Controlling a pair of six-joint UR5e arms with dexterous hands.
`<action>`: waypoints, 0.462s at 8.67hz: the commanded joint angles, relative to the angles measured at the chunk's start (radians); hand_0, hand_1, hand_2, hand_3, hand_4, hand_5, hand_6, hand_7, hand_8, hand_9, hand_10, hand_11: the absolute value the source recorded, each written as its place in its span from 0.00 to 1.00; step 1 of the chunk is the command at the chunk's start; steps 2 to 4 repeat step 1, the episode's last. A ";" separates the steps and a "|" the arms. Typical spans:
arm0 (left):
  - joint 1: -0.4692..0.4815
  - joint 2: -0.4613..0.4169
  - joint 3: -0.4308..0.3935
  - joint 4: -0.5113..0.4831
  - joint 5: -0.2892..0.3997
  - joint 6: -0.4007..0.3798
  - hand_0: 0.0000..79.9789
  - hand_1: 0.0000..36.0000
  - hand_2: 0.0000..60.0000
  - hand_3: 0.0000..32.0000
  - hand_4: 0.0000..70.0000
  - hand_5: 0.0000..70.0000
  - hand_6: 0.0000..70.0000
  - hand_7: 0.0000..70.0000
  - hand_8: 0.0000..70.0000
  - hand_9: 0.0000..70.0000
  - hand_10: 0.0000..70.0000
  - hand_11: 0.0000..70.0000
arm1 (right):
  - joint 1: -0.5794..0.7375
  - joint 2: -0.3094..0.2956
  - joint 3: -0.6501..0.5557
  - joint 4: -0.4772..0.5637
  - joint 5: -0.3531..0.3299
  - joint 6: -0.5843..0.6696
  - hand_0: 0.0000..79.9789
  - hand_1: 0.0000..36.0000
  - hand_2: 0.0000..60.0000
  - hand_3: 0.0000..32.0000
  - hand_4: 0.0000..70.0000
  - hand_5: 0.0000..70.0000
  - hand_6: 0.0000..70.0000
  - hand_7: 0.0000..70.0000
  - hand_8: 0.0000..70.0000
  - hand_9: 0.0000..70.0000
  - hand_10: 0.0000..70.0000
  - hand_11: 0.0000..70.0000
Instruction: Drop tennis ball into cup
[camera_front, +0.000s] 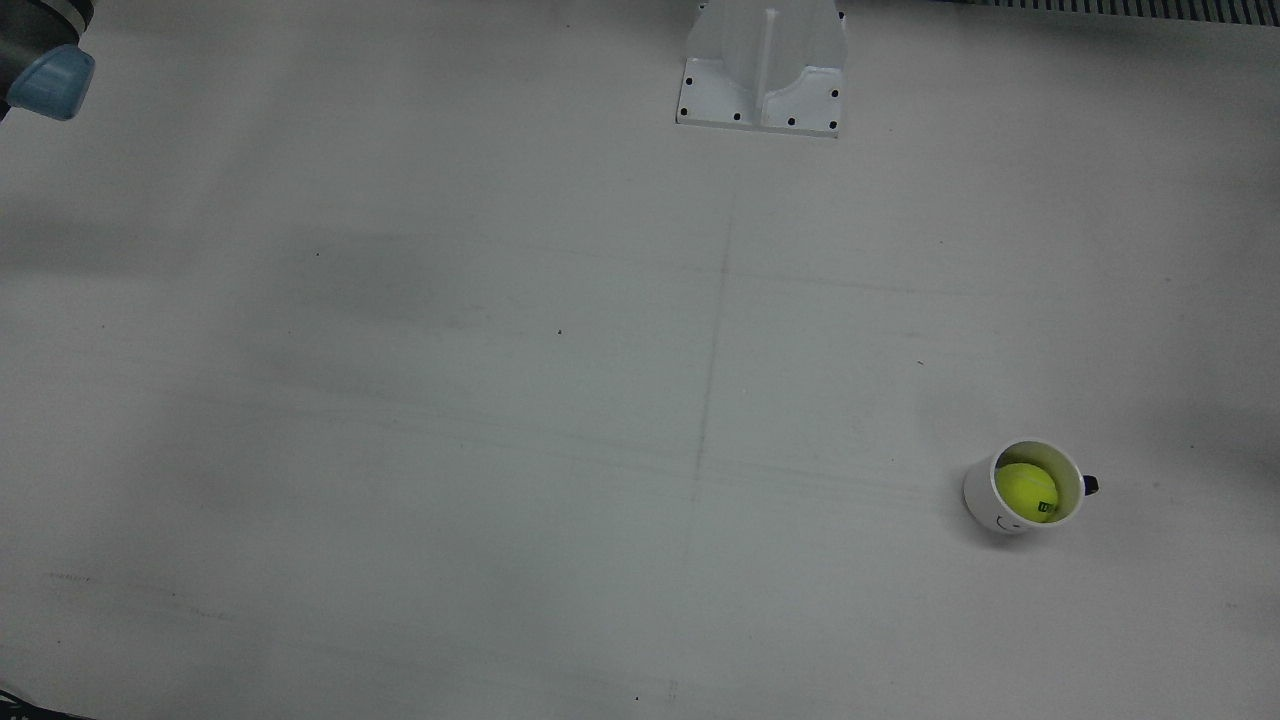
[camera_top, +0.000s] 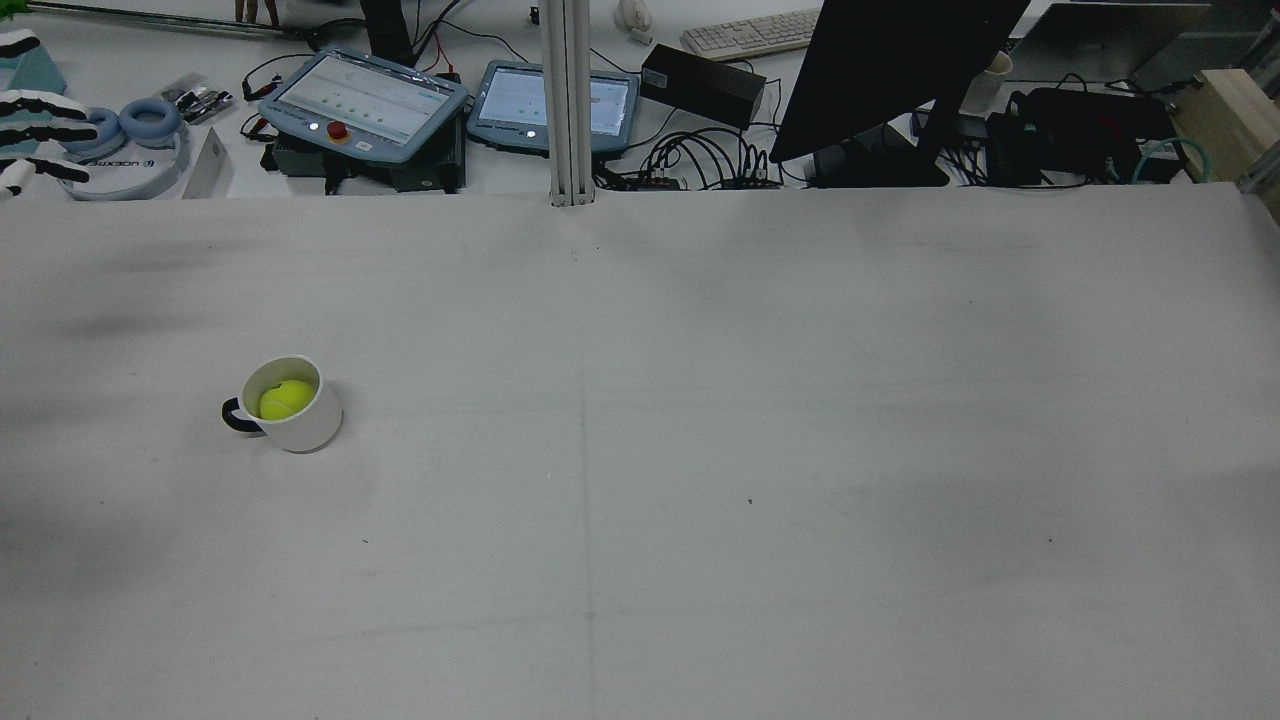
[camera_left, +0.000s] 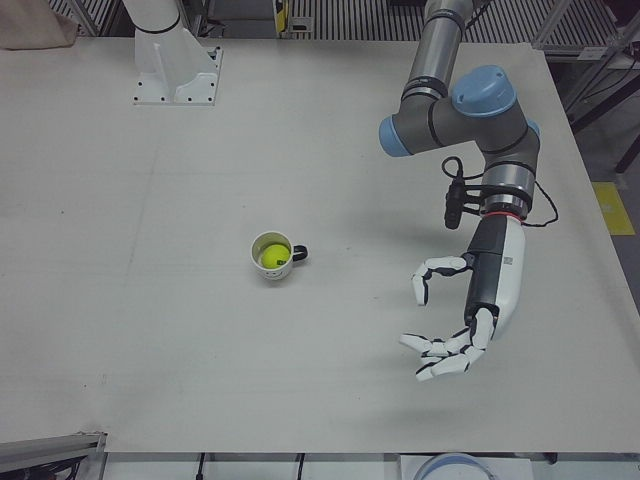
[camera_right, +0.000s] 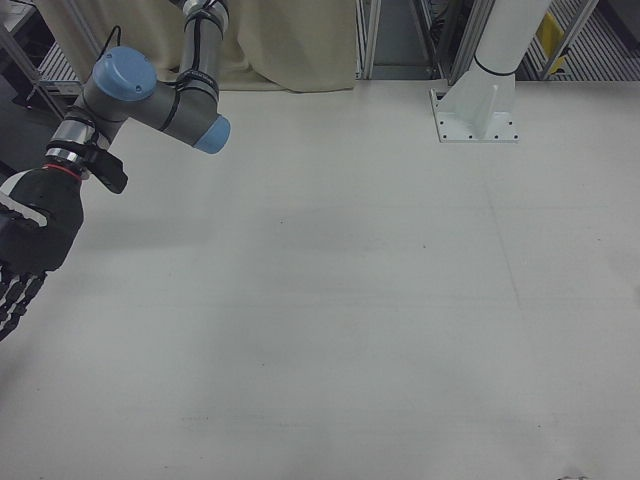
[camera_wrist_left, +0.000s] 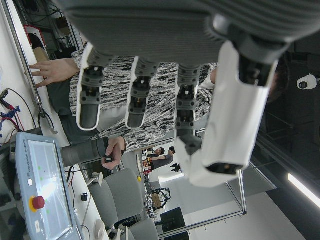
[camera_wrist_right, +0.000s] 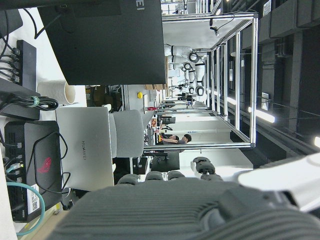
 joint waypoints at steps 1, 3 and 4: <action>-0.032 -0.049 0.050 0.003 0.002 -0.002 1.00 1.00 0.88 1.00 0.12 0.39 0.74 0.39 0.45 0.24 0.29 0.47 | 0.000 0.000 0.001 0.000 0.000 0.000 0.00 0.00 0.00 0.00 0.00 0.00 0.00 0.00 0.00 0.00 0.00 0.00; -0.032 -0.049 0.050 0.003 0.002 -0.002 1.00 1.00 0.88 1.00 0.12 0.39 0.74 0.39 0.45 0.24 0.29 0.47 | 0.000 0.000 0.001 0.000 0.000 0.000 0.00 0.00 0.00 0.00 0.00 0.00 0.00 0.00 0.00 0.00 0.00 0.00; -0.032 -0.049 0.050 0.003 0.002 -0.002 1.00 1.00 0.88 1.00 0.12 0.39 0.74 0.39 0.45 0.24 0.29 0.47 | 0.000 0.000 0.001 0.000 0.000 0.000 0.00 0.00 0.00 0.00 0.00 0.00 0.00 0.00 0.00 0.00 0.00 0.00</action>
